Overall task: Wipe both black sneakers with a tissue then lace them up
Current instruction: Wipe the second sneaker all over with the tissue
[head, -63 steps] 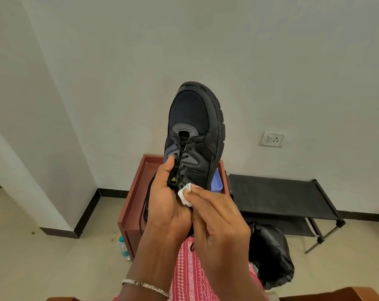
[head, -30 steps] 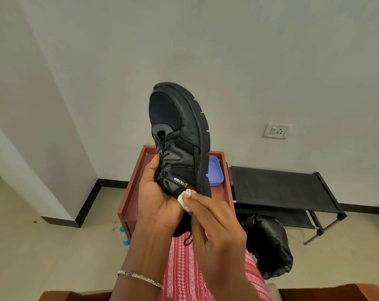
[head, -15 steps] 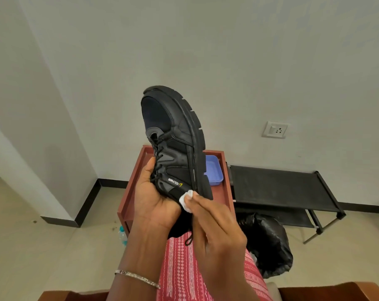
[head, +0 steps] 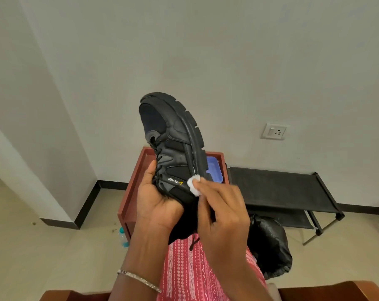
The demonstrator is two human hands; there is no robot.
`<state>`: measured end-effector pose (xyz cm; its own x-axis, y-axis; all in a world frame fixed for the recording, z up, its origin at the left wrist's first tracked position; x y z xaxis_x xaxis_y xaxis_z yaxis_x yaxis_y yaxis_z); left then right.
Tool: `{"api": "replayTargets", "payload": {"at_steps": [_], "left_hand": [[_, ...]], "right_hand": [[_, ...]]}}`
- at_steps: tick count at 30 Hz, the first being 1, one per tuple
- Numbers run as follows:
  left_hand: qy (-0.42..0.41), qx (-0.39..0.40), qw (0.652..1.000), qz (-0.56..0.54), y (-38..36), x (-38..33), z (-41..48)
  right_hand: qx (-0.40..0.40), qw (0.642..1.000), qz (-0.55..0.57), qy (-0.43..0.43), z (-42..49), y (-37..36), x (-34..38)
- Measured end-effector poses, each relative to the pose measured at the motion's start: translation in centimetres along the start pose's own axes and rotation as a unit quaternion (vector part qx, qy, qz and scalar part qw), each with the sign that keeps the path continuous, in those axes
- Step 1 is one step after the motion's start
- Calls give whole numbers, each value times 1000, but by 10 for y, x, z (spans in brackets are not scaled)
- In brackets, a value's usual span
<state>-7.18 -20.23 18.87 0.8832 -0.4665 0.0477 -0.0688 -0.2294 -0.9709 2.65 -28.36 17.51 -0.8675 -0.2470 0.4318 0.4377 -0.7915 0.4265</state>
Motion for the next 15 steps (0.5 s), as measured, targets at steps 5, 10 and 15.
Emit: {"api": "replayTargets", "payload": {"at_steps": [5,10,15], "left_hand": [[2,-2,1000,4,-2,0,3],[29,15,999,21,-4,13,-2],[-10,23,999,46,-7,13,-1]], "right_hand": [[19,1000,0,-24,-4,3,-2],[-8,1000,-2,-8,55,-6,-5],[-4,1000,-5,-1,61,-9,-12]]}}
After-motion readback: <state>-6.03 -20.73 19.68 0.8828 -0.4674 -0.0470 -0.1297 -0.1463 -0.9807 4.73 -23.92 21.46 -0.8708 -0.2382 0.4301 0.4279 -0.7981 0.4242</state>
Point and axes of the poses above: each hand's wrist, its own z-axis towards the middle knuckle, its own y-axis out of the back of the hand, x = y × z, the point moved 2 cm from there along z, towards the middle knuckle, and after that the axes turned 7 degrees about -z, right-handed, at the moved point
